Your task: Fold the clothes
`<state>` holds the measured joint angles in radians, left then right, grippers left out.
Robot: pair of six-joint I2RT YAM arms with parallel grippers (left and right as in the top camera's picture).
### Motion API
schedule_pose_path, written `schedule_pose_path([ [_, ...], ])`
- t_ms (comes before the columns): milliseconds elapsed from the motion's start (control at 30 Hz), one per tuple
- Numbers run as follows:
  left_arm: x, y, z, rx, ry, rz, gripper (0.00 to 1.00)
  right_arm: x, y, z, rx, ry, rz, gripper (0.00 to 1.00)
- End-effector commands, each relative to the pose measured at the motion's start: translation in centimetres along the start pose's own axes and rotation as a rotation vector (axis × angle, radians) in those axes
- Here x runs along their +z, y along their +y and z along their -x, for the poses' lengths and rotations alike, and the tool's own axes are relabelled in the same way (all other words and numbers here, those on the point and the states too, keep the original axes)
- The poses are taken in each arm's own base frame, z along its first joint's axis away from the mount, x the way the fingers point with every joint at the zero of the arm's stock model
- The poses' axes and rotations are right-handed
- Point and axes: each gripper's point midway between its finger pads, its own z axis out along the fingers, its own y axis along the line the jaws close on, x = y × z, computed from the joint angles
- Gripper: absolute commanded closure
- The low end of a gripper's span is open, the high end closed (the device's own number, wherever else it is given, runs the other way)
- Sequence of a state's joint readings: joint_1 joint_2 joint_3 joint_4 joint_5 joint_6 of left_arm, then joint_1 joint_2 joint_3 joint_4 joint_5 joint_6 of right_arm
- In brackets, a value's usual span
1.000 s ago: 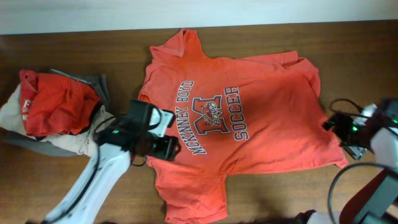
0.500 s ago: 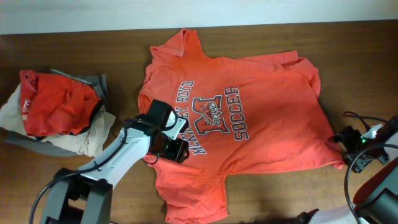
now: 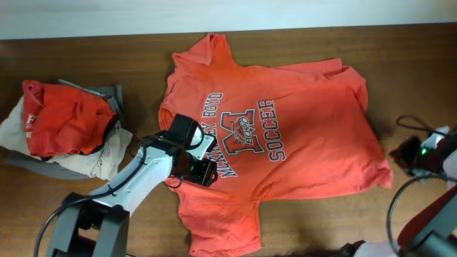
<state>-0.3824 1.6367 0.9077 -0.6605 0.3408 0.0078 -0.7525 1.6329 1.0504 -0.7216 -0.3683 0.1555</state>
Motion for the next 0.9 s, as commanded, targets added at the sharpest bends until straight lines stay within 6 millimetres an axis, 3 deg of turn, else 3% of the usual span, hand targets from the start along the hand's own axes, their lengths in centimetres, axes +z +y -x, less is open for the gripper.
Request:
schedule_pose_path([
  [0,0.3,-0.1,-0.3,0.017,0.011,-0.009,0.35,-2.9,5.1,1.6,-0.233,-0.110,0.087,0.74],
  [100,0.3,0.2,-0.3,0.017,0.012,0.008,0.35,-3.0,8.2,0.4,-0.379,-0.108,0.111,0.75],
  [200,0.3,0.3,-0.3,0.017,0.012,0.012,0.35,-2.3,8.4,-0.5,-0.394,-0.088,0.023,0.75],
  [300,0.3,0.3,-0.4,0.015,0.018,0.015,0.35,-2.1,6.0,0.1,-0.267,-0.110,-0.139,0.73],
  [367,0.3,0.3,-0.6,0.014,0.023,0.015,0.35,-2.2,4.8,0.1,-0.209,-0.099,-0.156,0.52],
  [433,0.3,0.3,-0.6,0.013,0.025,0.015,0.35,-2.3,3.0,-0.4,-0.111,-0.063,-0.179,0.37],
  [533,0.3,0.3,-0.5,0.014,0.021,0.015,0.35,-2.6,-0.8,-3.2,0.125,0.066,-0.245,0.32],
  [667,0.3,0.3,-0.4,0.017,0.014,0.015,0.35,-2.7,-3.2,-6.3,0.277,0.200,-0.271,0.29],
  [767,0.3,0.3,-0.4,0.016,0.016,0.015,0.35,-2.1,-5.4,-7.1,0.421,0.197,-0.289,0.24],
  [867,0.3,0.3,-0.4,0.016,0.015,0.015,0.35,-1.2,-6.1,-7.2,0.464,0.190,-0.253,0.24],
])
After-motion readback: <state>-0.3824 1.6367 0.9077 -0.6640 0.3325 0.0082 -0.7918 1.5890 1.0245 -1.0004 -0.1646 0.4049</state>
